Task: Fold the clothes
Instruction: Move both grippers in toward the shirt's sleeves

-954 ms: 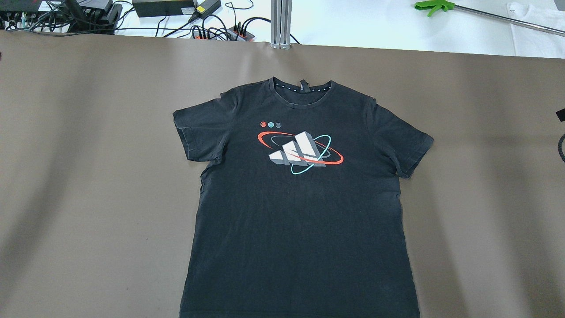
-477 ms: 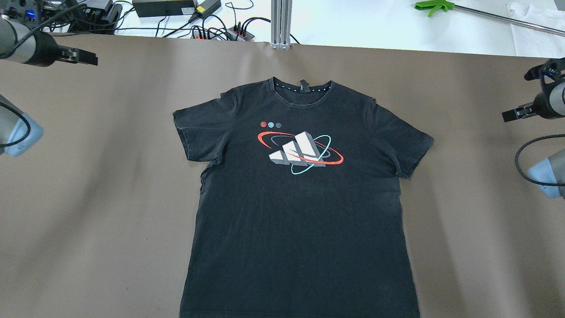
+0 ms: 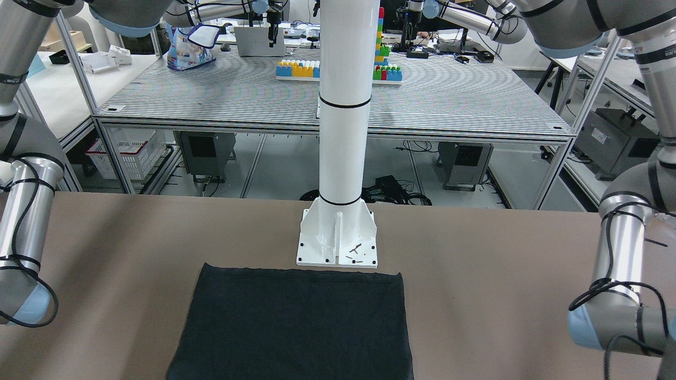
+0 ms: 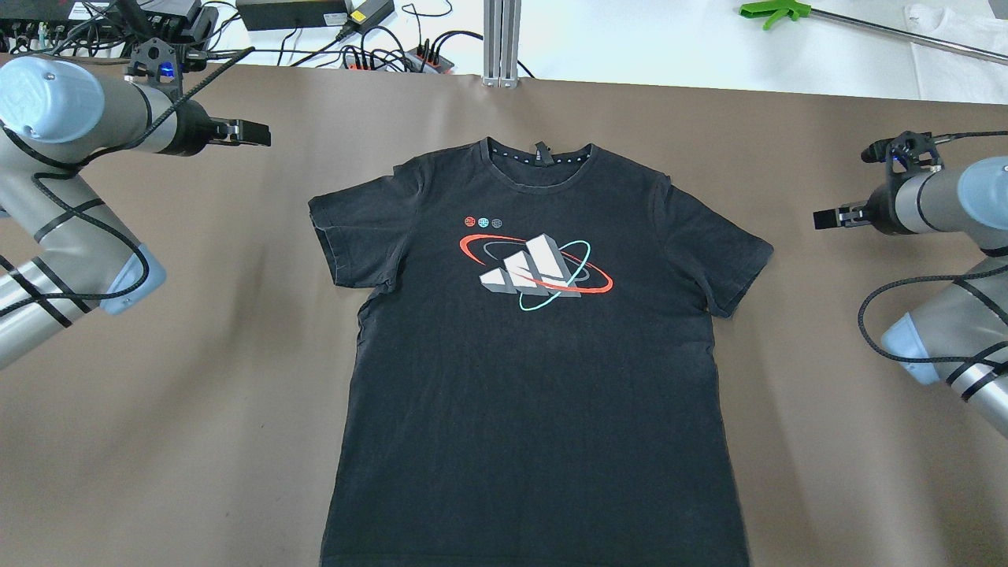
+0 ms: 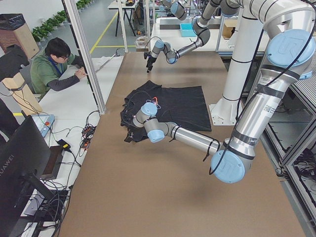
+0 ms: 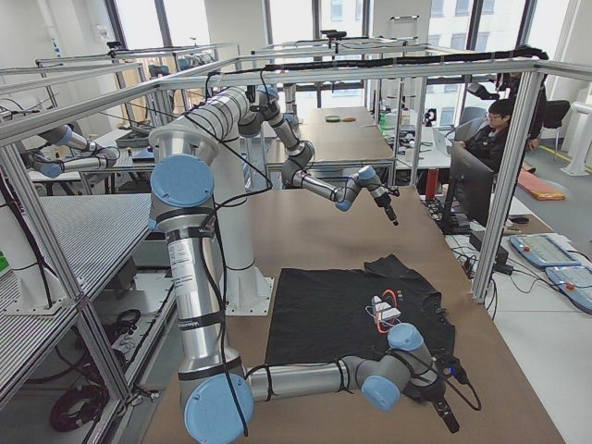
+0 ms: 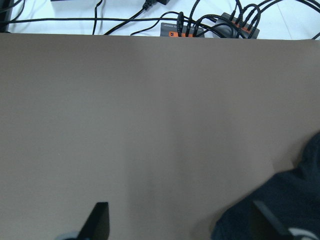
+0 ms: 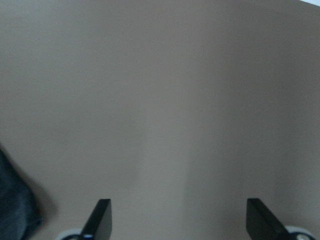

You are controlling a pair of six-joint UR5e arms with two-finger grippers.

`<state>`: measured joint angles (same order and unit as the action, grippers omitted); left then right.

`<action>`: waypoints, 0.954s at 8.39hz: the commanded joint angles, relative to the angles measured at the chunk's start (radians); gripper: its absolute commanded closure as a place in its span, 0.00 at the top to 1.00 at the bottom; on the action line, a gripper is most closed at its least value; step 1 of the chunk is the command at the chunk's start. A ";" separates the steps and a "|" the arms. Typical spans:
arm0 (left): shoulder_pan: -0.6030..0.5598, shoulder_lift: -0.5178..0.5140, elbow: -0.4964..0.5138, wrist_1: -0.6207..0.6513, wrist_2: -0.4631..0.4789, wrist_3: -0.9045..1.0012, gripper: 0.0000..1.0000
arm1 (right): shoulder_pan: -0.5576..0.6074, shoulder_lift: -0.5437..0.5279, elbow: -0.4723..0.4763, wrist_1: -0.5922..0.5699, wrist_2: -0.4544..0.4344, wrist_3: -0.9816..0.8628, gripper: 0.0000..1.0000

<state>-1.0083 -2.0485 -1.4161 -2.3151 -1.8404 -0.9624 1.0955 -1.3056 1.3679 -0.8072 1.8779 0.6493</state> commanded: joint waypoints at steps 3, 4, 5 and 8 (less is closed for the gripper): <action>0.082 -0.022 -0.007 -0.013 0.088 -0.093 1.00 | -0.130 0.008 -0.010 0.069 -0.043 0.128 0.95; 0.085 -0.022 -0.009 -0.013 0.092 -0.095 1.00 | -0.143 0.008 -0.016 0.069 -0.063 0.128 0.95; 0.085 -0.022 -0.009 -0.013 0.092 -0.095 1.00 | -0.146 0.009 -0.018 0.068 -0.074 0.130 0.94; 0.085 -0.021 -0.009 -0.023 0.092 -0.095 1.00 | -0.163 0.028 -0.039 0.068 -0.095 0.130 0.94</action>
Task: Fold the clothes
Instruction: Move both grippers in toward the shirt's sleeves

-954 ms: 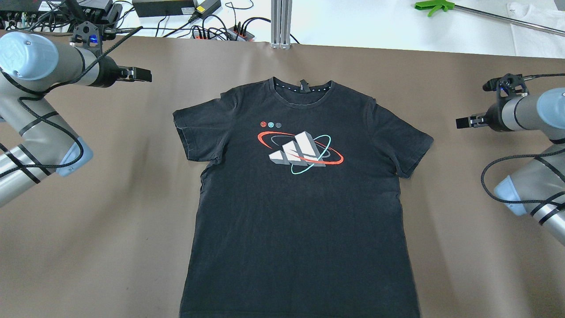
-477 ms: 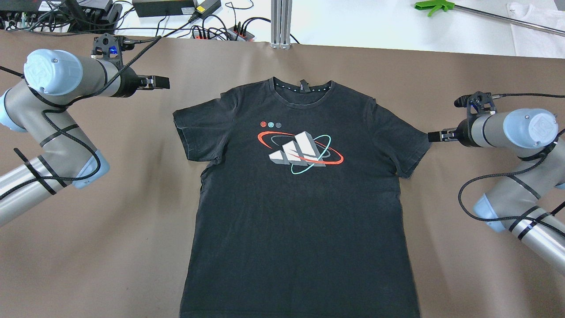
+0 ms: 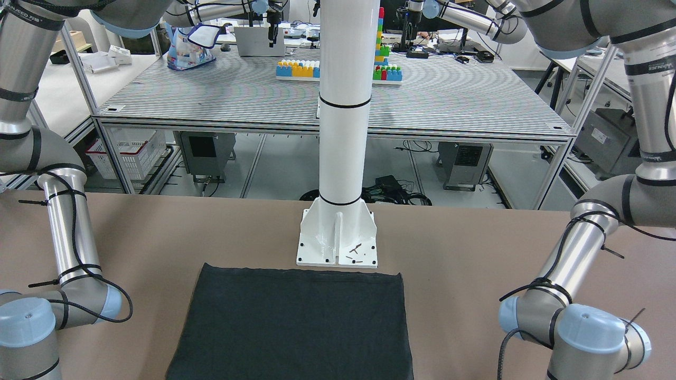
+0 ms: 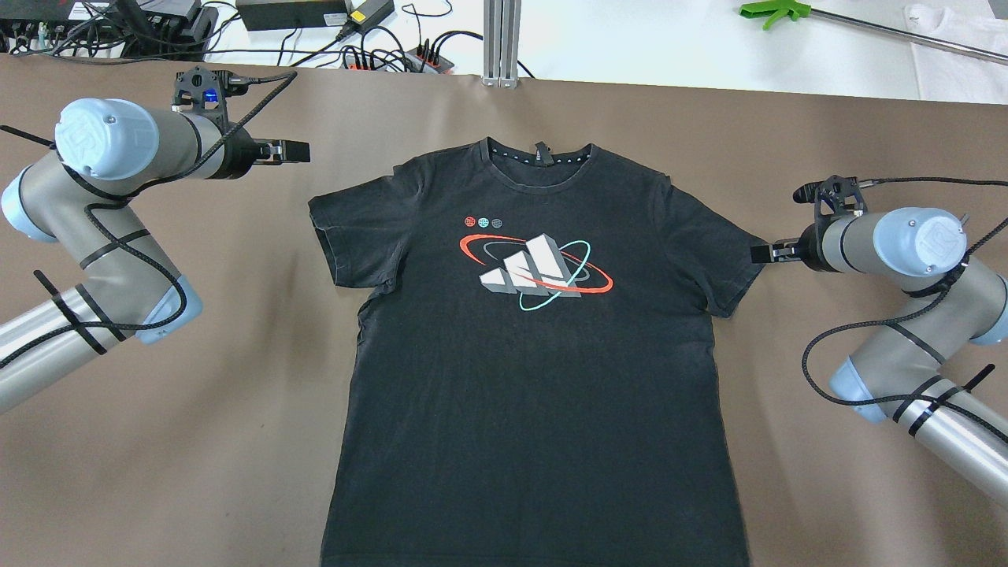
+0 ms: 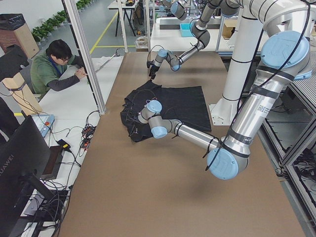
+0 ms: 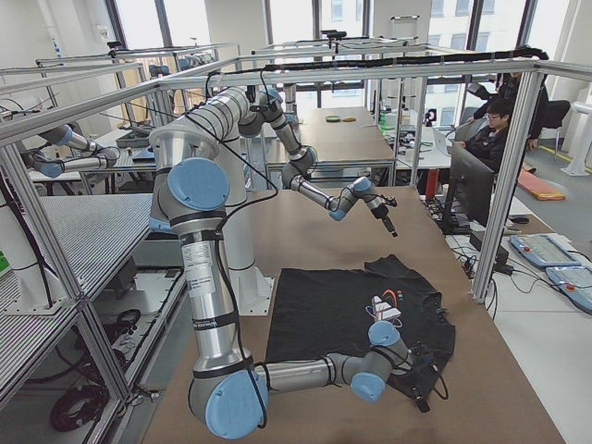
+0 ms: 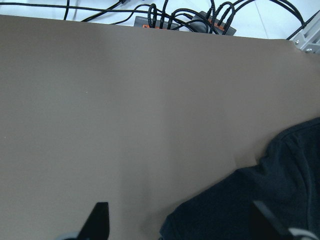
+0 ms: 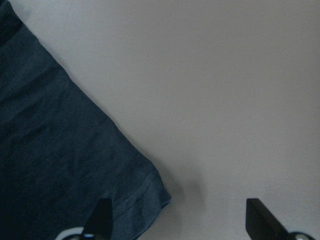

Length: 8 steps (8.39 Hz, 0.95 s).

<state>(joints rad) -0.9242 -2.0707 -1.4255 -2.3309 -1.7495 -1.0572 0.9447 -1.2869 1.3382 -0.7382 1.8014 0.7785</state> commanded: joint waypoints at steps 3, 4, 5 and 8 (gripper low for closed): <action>0.001 0.001 -0.001 -0.008 0.001 0.000 1.00 | -0.014 0.054 -0.066 -0.001 -0.031 0.001 0.92; 0.001 0.001 -0.001 -0.008 0.001 0.000 1.00 | -0.017 0.054 -0.066 -0.001 -0.031 0.002 0.61; -0.001 0.001 -0.001 -0.008 0.001 0.000 1.00 | -0.017 0.054 -0.066 -0.001 -0.031 0.004 0.29; -0.001 0.001 -0.001 -0.008 0.001 0.000 1.00 | -0.023 0.046 -0.059 0.000 -0.030 0.007 0.06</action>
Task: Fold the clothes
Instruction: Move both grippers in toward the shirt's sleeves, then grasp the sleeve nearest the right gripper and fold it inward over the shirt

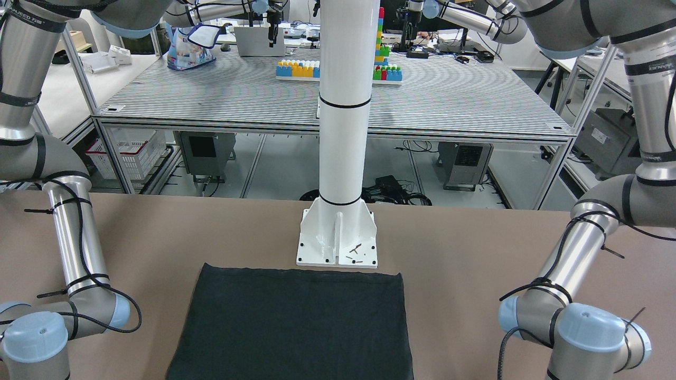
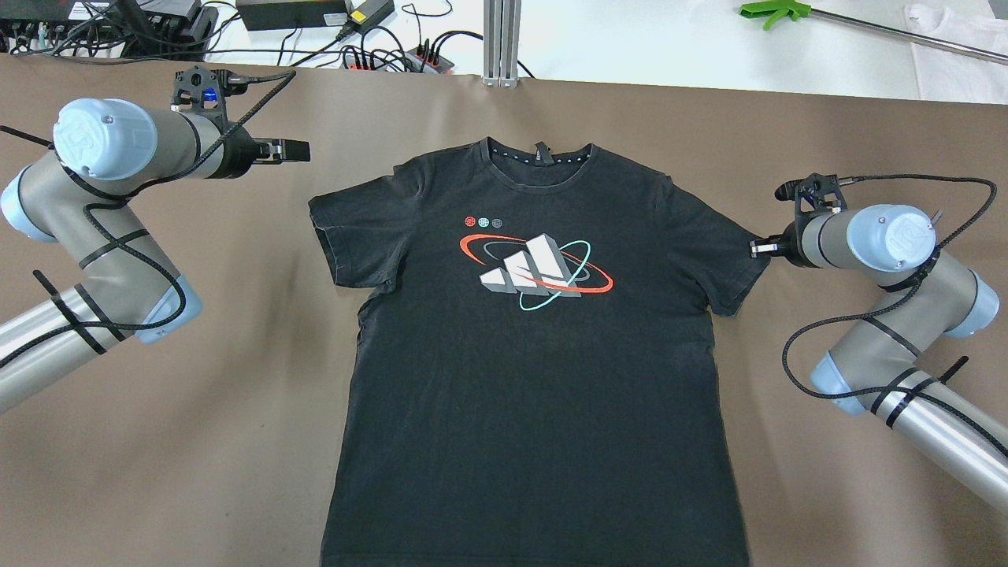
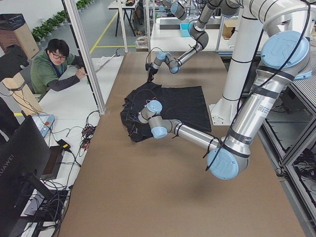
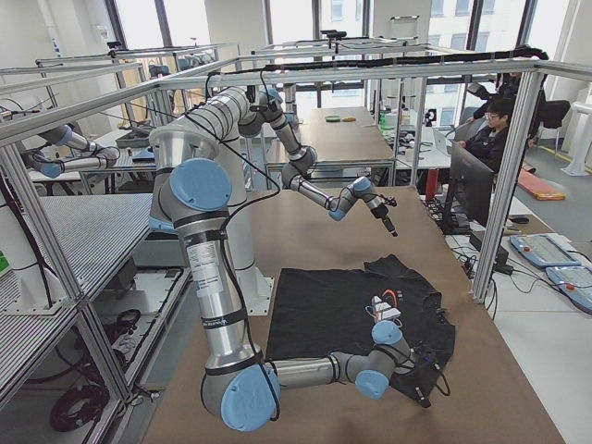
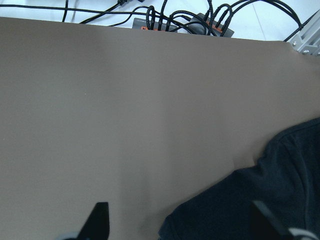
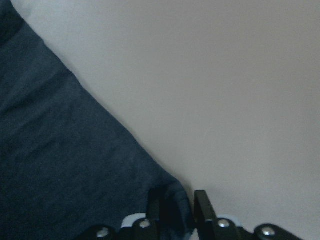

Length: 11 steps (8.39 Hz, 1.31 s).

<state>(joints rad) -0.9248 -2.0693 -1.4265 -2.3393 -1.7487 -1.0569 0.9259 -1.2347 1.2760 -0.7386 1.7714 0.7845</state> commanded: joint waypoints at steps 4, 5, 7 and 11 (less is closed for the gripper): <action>0.000 0.012 -0.025 0.000 0.000 0.000 1.00 | -0.007 -0.003 0.057 -0.005 0.017 0.031 0.00; 0.000 0.012 -0.025 0.000 0.000 0.000 1.00 | -0.006 0.000 0.086 -0.010 0.051 0.042 0.00; 0.000 0.012 -0.023 0.000 0.000 0.000 1.00 | -0.006 0.026 0.132 -0.013 0.063 0.076 0.00; 0.000 0.014 -0.022 0.000 0.002 0.000 1.00 | -0.031 0.193 0.120 -0.139 0.051 0.136 0.00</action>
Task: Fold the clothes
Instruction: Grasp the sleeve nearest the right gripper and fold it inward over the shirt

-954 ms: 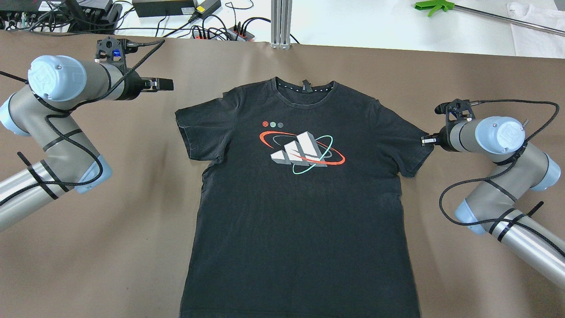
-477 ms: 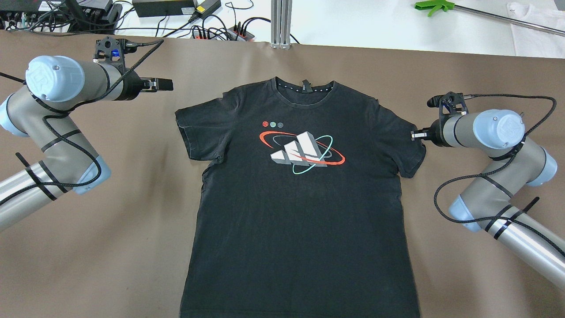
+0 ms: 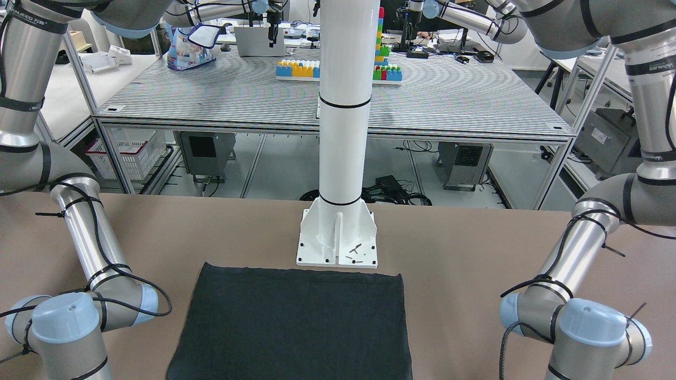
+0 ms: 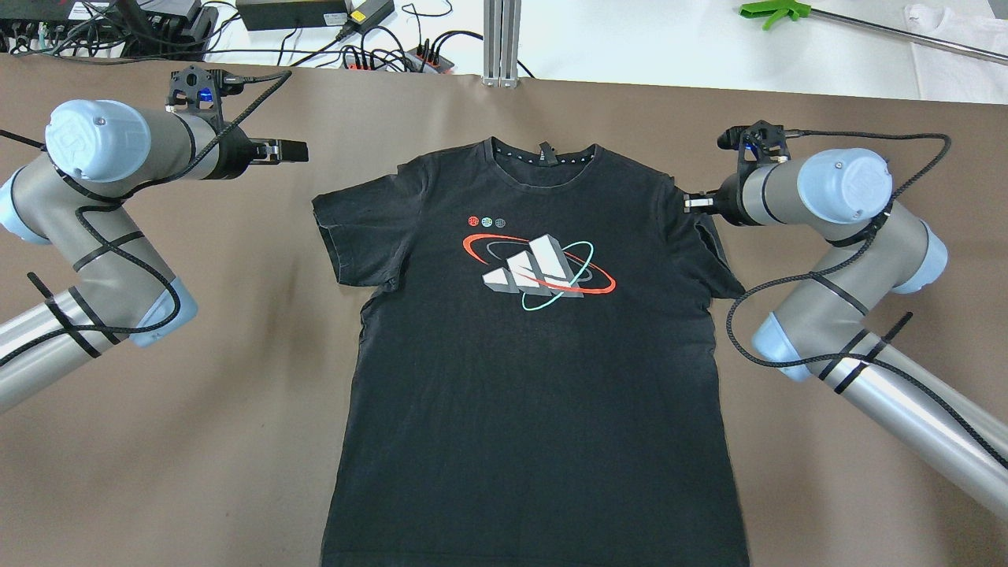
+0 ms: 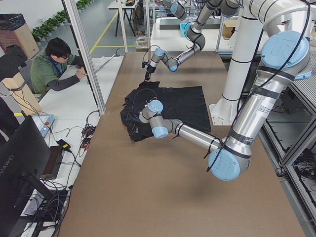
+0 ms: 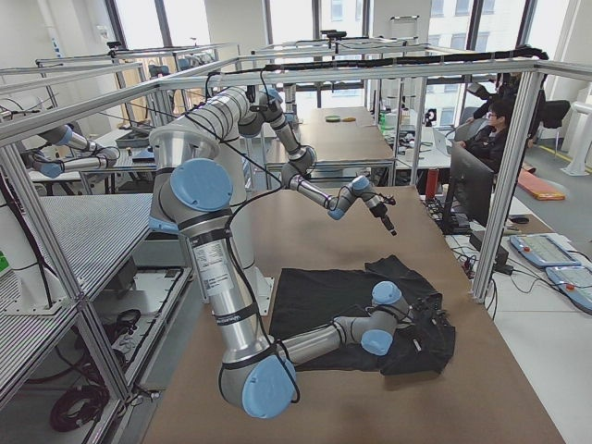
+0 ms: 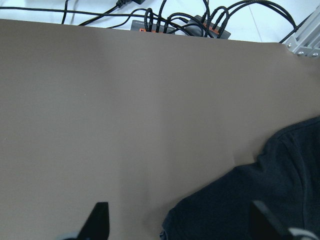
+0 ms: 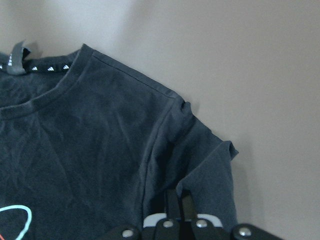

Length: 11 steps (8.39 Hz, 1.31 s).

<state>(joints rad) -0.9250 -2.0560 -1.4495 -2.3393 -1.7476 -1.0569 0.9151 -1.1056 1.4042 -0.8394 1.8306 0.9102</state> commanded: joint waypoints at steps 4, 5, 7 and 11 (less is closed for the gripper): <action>0.002 0.000 0.015 0.000 0.000 0.006 1.00 | -0.110 0.209 -0.149 -0.035 -0.141 0.016 0.00; 0.002 0.002 0.015 0.000 0.000 0.008 1.00 | -0.119 0.237 -0.181 -0.033 -0.158 0.019 0.00; 0.002 0.002 0.018 0.000 0.000 0.008 1.00 | -0.131 0.243 -0.191 -0.032 -0.180 0.019 0.00; 0.003 0.002 0.018 0.000 0.000 0.008 1.00 | -0.140 0.270 -0.208 -0.027 -0.191 0.032 0.00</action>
<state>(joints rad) -0.9224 -2.0541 -1.4313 -2.3393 -1.7472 -1.0493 0.7787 -0.8436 1.2018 -0.8698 1.6420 0.9383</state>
